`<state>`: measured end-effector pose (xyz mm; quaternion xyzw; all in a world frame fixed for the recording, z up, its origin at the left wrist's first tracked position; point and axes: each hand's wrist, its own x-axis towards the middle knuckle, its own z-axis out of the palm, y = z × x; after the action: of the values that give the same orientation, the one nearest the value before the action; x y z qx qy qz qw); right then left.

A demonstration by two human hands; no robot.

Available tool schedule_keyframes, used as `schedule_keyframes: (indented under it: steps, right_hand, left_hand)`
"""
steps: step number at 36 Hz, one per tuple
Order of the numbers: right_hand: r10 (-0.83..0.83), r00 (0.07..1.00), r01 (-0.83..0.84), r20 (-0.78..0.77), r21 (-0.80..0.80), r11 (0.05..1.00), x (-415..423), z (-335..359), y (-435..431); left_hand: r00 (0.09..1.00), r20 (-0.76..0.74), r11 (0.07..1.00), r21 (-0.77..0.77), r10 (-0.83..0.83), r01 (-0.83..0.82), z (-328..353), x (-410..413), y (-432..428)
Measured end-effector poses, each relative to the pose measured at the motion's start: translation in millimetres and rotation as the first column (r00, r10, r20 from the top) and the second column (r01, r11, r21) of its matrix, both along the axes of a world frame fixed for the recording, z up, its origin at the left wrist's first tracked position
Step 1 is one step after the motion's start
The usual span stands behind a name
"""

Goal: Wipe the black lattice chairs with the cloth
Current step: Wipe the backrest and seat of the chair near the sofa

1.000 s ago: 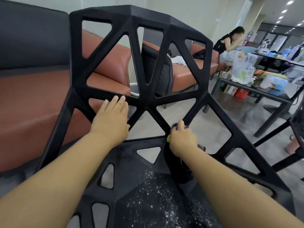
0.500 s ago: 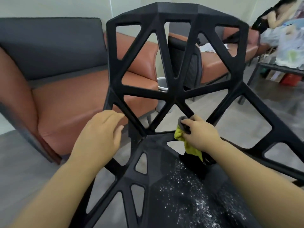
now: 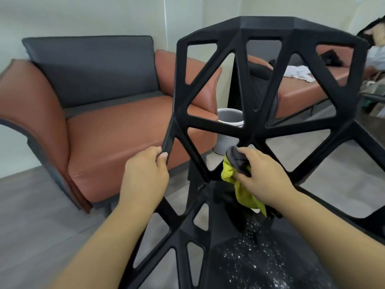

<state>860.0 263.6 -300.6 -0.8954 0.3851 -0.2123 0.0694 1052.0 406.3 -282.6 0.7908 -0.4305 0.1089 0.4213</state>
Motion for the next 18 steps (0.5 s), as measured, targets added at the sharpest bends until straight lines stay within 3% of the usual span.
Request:
schedule_keyframes:
  steps: [5, 11, 18]
  right_hand:
    - [0.012, 1.0, -0.011, -0.021, 0.021, 1.0, -3, 9, -11]
    - [-0.035, 0.998, 0.031, 0.06, 0.075, 0.997, 3, 8, -29]
    - [-0.031, 0.994, 0.02, 0.101, 0.099, 0.995, 18, 11, -45]
  left_hand:
    - [0.998, -0.025, 0.999, 0.012, -0.053, 0.053, 3, -8, -33]
    - [0.983, -0.08, 0.985, 0.047, -0.162, 0.166, 4, -15, -75]
    - [0.956, -0.103, 0.956, 0.079, -0.274, 0.282, 2, -12, -64]
